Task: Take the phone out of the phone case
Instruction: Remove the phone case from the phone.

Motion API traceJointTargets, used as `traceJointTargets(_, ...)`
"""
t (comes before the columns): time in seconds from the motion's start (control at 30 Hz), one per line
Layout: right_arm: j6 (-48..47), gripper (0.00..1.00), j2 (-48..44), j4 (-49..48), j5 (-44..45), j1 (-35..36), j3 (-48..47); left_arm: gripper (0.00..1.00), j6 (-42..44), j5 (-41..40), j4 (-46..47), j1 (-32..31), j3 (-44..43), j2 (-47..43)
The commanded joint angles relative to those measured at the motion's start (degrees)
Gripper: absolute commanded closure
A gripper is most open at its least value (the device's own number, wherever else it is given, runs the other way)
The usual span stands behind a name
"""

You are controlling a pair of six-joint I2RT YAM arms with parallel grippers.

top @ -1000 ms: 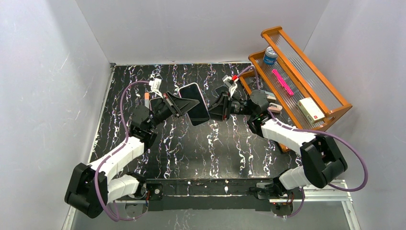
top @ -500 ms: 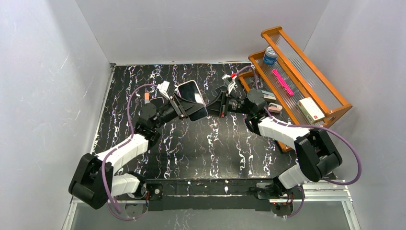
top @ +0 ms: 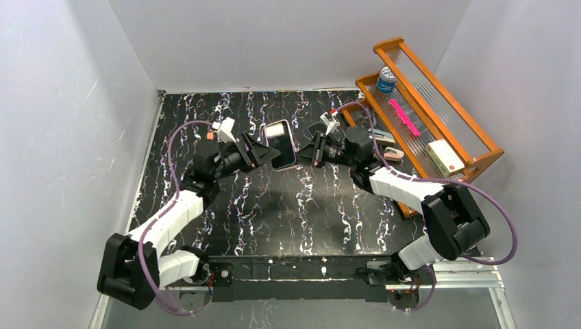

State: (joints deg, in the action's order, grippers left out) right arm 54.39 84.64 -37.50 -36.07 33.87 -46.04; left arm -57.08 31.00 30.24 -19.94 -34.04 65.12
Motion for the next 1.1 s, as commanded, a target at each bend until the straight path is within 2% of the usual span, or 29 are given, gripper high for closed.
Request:
traceJointTargets(0.0, 2.69, 0.99, -0.97, 0.70, 2.59, 0.10, -1.03, 0.20, 23.69, -5.18, -23.45, -0.26, -9.48, -3.80)
traceJointTargets(0.1, 4.54, 0.99, -0.91, 2.06, 4.27, 0.14, -0.23, 0.20, 32.63, -10.11, -32.48, -2.61, -12.61, -4.40)
traceJointTargets(0.23, 5.41, 0.99, -0.75, 6.98, 6.10, 0.18, -0.64, 0.20, 41.86, -21.18, -39.13, -10.60, -15.56, -4.34)
traceJointTargets(0.57, 8.98, 0.99, -0.76, 11.49, 7.30, 0.84, 0.56, 0.22, 55.07, -32.32, -44.89, -22.31, -24.26, -0.26)
traceJointTargets(0.67, 9.95, 0.99, -0.18, 11.40, 6.69, 0.87, 0.45, 0.26, 59.44, -36.64, -46.22, -26.19, -26.42, 1.75)
traceJointTargets(0.83, 11.85, 0.99, 0.80, 11.12, 5.28, 1.05, 0.42, 0.45, 62.56, -41.51, -47.76, -30.67, -29.52, 4.94)
traceJointTargets(1.07, 13.49, 0.99, 1.90, 9.61, 3.92, 1.42, 0.70, 0.50, 66.07, -48.65, -48.35, -34.58, -29.16, 6.97)
